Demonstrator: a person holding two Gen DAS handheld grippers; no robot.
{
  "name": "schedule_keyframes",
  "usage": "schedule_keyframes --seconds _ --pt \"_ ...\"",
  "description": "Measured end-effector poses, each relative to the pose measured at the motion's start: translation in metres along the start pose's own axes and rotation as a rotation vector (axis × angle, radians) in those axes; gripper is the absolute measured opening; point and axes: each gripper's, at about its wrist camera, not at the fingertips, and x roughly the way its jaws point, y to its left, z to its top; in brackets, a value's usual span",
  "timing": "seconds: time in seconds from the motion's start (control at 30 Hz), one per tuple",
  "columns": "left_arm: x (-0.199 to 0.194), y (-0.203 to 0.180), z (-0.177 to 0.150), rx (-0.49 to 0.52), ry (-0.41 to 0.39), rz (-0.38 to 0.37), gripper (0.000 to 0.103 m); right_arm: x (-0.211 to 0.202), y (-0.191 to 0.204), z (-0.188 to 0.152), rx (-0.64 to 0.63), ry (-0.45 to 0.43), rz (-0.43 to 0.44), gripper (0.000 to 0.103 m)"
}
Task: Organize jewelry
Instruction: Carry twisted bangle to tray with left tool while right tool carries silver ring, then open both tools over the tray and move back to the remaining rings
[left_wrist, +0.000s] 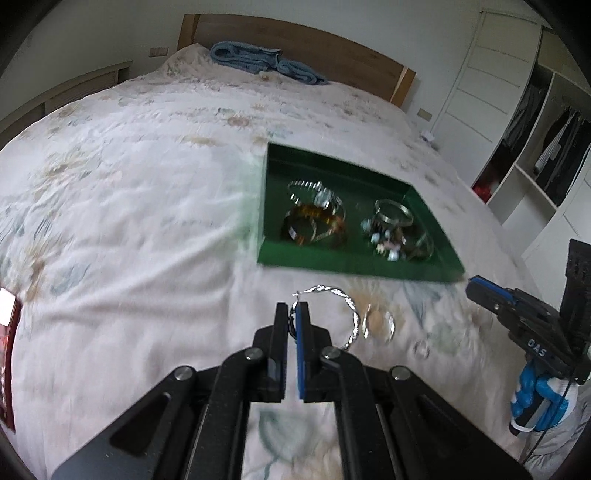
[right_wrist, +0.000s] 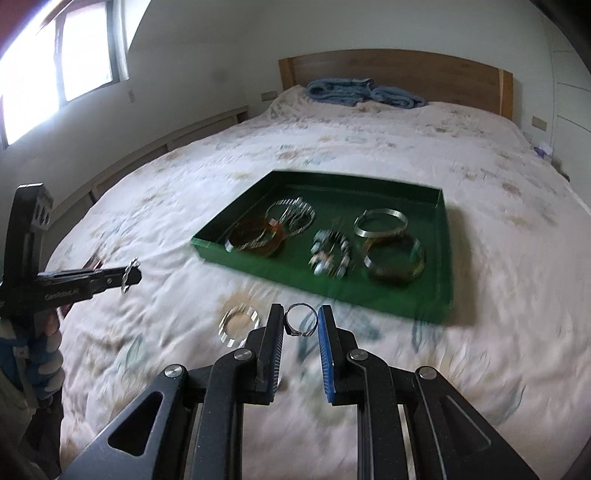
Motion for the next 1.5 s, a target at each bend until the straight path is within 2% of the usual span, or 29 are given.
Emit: schedule_keyframes --seconds 0.17,0.3,0.5,0.67,0.77,0.9,1.07,1.13,1.2,1.3,1.4,1.43,1.5 --pt "0.021 -0.011 0.033 0.018 -0.018 -0.016 0.003 0.020 -0.018 0.026 0.029 -0.032 -0.048 0.018" --pt "0.052 -0.022 0.059 0.025 -0.004 -0.013 0.003 0.042 -0.039 0.038 0.074 -0.032 -0.091 0.018" --pt "0.108 -0.039 0.090 0.038 0.049 -0.022 0.003 0.086 -0.072 0.049 0.118 0.016 -0.154 0.018" --pt "0.148 -0.070 0.098 0.087 0.090 -0.030 0.003 0.112 -0.088 0.046 0.120 0.064 -0.173 0.018" --pt "0.170 -0.084 0.101 0.121 0.109 -0.010 0.003 0.119 -0.090 0.046 0.103 0.072 -0.183 0.019" --pt "0.194 -0.092 0.104 0.153 0.122 0.070 0.003 0.124 -0.090 0.050 0.069 0.079 -0.191 0.019" --pt "0.200 -0.094 0.104 0.179 0.119 0.112 0.004 0.126 -0.086 0.049 0.028 0.087 -0.209 0.021" --pt "0.199 -0.093 0.104 0.175 0.118 0.105 0.005 0.126 -0.085 0.049 0.023 0.090 -0.204 0.027" --pt "0.195 -0.092 0.104 0.176 0.119 0.091 0.005 0.124 -0.083 0.050 0.020 0.091 -0.199 0.042" --pt "0.180 -0.091 0.106 0.186 0.103 0.073 0.007 0.113 -0.083 0.050 0.028 0.082 -0.215 0.044" --pt "0.151 -0.089 0.108 0.181 0.071 0.051 0.021 0.097 -0.085 0.051 0.053 0.064 -0.225 0.045" --pt "0.141 -0.088 0.108 0.178 0.059 0.051 0.030 0.091 -0.085 0.052 0.060 0.058 -0.226 0.045" --pt "0.119 -0.085 0.108 0.170 0.027 0.045 0.034 0.075 -0.085 0.052 0.075 0.037 -0.230 0.050"
